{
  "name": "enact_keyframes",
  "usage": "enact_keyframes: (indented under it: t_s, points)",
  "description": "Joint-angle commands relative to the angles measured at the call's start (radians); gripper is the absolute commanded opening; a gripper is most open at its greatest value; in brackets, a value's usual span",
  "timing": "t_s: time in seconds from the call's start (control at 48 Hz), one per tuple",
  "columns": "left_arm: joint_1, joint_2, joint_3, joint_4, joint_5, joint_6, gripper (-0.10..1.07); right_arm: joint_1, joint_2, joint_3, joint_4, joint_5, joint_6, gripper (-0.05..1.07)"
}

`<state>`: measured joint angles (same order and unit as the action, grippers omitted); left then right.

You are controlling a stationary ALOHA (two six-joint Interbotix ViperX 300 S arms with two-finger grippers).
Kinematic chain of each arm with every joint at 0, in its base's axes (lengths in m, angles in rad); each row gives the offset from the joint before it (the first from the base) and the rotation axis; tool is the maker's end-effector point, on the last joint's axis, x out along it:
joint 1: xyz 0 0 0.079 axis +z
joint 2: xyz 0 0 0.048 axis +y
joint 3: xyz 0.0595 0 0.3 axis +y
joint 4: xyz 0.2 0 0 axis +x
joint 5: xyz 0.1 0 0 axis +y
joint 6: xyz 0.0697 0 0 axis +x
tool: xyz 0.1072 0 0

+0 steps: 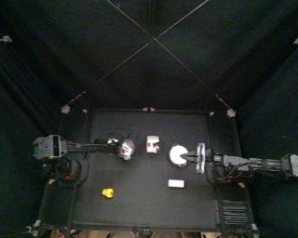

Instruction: Grab salmon sushi

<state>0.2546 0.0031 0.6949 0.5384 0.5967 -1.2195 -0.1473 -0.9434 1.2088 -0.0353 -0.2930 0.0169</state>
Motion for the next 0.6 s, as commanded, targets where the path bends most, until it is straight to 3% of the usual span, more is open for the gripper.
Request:
enact_keyframes:
  t_s: [0.0, 0.583]
  points:
    - [-0.002, 0.002, -0.025, 0.005, -0.002, 0.002, 0.95, -0.002, 0.005, -0.018, 0.0, -0.006, 0.0, 0.02]
    - [0.002, 0.041, -0.025, 0.005, -0.002, 0.002, 0.95, -0.005, 0.006, -0.017, 0.0, -0.006, 0.0, 0.02]
